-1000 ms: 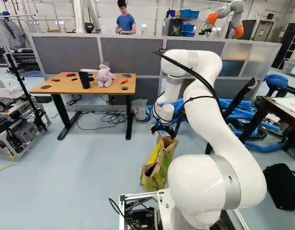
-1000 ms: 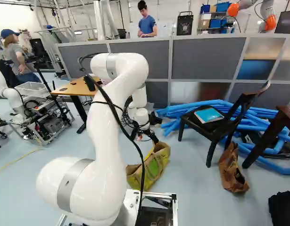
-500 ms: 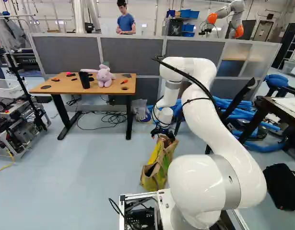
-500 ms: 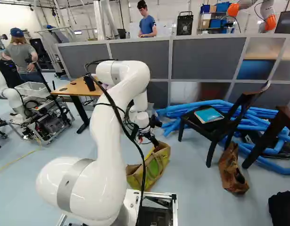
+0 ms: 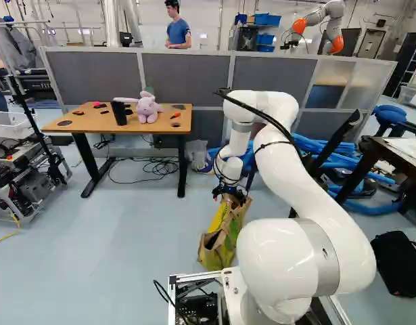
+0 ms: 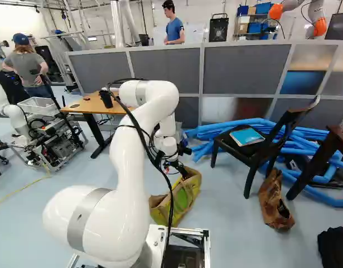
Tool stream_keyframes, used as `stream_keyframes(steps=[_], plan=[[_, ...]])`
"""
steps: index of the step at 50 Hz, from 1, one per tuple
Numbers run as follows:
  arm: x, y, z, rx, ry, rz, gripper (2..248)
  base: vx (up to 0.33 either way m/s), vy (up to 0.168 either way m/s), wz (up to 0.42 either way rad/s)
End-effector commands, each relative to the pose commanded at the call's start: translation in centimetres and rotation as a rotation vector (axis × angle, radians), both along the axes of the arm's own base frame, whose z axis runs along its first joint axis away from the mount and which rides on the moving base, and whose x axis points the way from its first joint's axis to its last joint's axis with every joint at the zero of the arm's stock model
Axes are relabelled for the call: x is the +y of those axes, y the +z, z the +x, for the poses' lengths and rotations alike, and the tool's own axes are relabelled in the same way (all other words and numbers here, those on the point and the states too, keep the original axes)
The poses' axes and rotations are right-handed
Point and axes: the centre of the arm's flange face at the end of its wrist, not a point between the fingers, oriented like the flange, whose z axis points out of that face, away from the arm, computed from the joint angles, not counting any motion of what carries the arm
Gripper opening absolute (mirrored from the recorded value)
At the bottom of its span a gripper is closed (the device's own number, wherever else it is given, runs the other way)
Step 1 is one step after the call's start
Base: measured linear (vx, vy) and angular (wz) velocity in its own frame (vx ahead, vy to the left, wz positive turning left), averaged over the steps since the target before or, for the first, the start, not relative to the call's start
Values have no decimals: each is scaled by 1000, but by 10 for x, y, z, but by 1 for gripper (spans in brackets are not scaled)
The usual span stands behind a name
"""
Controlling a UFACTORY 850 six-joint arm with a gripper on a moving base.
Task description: Pick up the bag on the ground and place it on the table
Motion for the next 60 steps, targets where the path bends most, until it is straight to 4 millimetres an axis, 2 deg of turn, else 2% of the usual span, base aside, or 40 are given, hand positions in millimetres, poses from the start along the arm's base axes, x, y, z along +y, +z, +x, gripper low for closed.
stream_keyframes(steps=[60], plan=[[-9, -91, -6, 55, -18, 6, 247, 0, 0, 0]])
